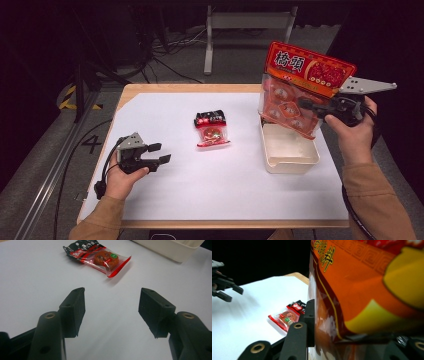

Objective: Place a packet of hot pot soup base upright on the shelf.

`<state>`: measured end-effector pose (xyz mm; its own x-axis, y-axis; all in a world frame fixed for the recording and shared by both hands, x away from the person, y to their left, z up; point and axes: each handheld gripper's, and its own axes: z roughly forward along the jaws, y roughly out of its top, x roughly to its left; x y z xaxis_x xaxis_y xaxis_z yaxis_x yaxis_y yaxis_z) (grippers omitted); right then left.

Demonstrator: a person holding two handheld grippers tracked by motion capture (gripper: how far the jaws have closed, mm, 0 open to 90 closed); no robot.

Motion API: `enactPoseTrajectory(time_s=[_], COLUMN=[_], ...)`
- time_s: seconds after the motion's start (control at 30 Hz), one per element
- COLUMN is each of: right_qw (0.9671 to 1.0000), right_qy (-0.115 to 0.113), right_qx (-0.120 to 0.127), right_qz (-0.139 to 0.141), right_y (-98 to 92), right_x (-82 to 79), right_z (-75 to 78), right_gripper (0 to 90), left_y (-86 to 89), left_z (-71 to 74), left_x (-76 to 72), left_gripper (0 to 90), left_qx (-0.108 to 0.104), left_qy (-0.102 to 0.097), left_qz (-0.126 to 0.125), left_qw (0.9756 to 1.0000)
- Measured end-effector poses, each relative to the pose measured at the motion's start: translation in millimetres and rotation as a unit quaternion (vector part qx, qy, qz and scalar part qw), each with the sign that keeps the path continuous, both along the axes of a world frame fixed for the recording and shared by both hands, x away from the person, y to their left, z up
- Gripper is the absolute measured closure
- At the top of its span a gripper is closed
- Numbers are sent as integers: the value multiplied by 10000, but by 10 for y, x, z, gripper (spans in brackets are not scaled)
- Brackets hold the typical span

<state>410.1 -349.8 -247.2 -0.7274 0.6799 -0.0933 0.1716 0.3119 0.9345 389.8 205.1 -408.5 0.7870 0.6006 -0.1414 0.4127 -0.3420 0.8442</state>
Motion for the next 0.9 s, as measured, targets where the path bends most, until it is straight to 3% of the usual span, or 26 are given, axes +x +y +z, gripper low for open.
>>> enactPoseTrajectory(time_s=[0.07, 0.47, 0.9], right_qw=[10000, 9999, 9997], right_qy=[-79, -46, 222], right_qx=[-38, -79, 63], right_qz=[42, 144, -31], right_y=[-14, -104, -159], right_x=[10, 70, 90], right_z=[-28, -250, -472], right_gripper=[705, 705, 705], left_y=[-2, -7, -12], left_z=[0, -9, -16], left_x=[-4, 2, -7], left_gripper=[393, 396, 396], left_qx=[-8, -22, -32], left_qy=[13, 36, 82], left_qz=[-4, -15, -6], left_qw=[10000, 10000, 10000])
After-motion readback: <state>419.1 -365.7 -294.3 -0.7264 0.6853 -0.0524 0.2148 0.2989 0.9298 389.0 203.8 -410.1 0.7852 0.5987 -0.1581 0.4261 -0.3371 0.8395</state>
